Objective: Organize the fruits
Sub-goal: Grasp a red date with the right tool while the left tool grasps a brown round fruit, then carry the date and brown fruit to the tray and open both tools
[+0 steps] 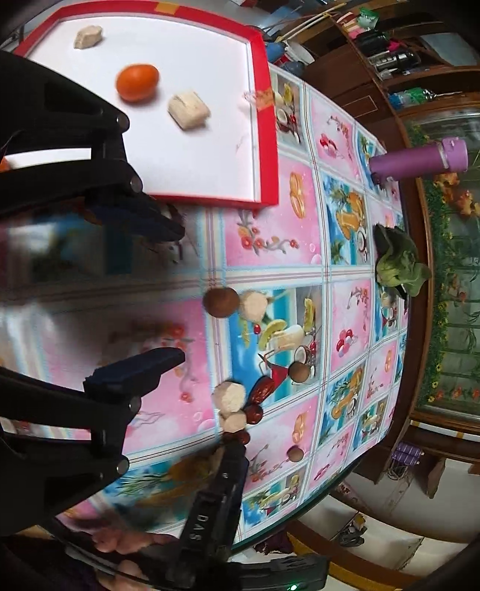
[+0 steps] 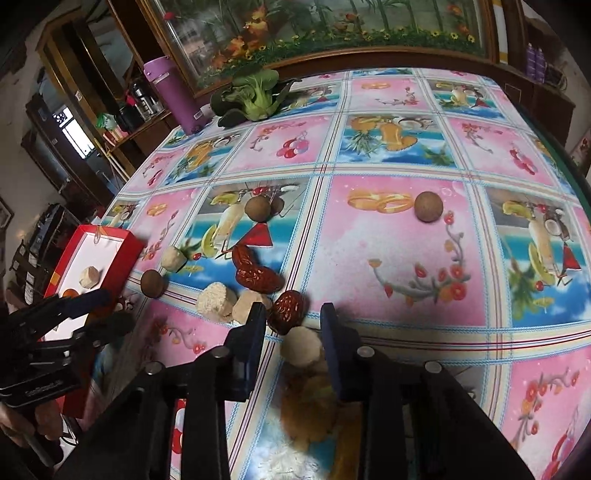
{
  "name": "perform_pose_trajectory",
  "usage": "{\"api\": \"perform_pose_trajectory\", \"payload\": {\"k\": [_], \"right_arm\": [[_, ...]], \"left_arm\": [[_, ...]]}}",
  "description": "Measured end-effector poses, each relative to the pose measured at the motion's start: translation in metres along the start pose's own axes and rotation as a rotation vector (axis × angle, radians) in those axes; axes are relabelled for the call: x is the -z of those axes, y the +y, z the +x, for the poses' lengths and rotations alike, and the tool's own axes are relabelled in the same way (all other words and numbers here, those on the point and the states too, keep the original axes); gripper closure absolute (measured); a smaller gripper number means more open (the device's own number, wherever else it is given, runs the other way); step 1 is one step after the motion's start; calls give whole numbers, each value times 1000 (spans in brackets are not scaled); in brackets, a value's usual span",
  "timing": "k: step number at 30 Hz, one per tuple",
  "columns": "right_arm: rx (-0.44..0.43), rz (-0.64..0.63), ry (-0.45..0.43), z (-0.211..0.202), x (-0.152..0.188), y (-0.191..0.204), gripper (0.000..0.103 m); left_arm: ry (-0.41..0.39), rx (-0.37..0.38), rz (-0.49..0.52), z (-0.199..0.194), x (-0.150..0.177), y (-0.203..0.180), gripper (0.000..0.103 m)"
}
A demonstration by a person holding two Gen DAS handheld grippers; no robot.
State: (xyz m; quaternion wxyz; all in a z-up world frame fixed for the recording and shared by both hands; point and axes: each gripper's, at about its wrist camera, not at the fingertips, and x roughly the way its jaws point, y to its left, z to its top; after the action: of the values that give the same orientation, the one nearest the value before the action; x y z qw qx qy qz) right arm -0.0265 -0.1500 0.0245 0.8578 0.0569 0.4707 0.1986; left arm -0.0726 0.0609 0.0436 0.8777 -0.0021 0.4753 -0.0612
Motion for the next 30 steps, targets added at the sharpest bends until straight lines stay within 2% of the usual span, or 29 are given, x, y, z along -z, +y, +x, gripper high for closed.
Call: {"api": "perform_pose_trajectory", "payload": {"k": [9, 12, 21, 25, 30], "right_arm": [[7, -20, -2, 4, 1, 2, 74], [1, -29, -2, 5, 1, 3, 74], [47, -83, -19, 10, -1, 11, 74], [92, -125, -29, 11, 2, 16, 84], [91, -120, -32, 10, 2, 15, 84]], "left_arm": [[39, -27, -15, 35, -19, -7, 50], [64, -24, -24, 45, -20, -4, 59], [56, -14, -6, 49, -21, -2, 59], [50, -16, -6, 50, -22, -2, 63], [43, -23, -5, 51, -22, -3, 70]]}}
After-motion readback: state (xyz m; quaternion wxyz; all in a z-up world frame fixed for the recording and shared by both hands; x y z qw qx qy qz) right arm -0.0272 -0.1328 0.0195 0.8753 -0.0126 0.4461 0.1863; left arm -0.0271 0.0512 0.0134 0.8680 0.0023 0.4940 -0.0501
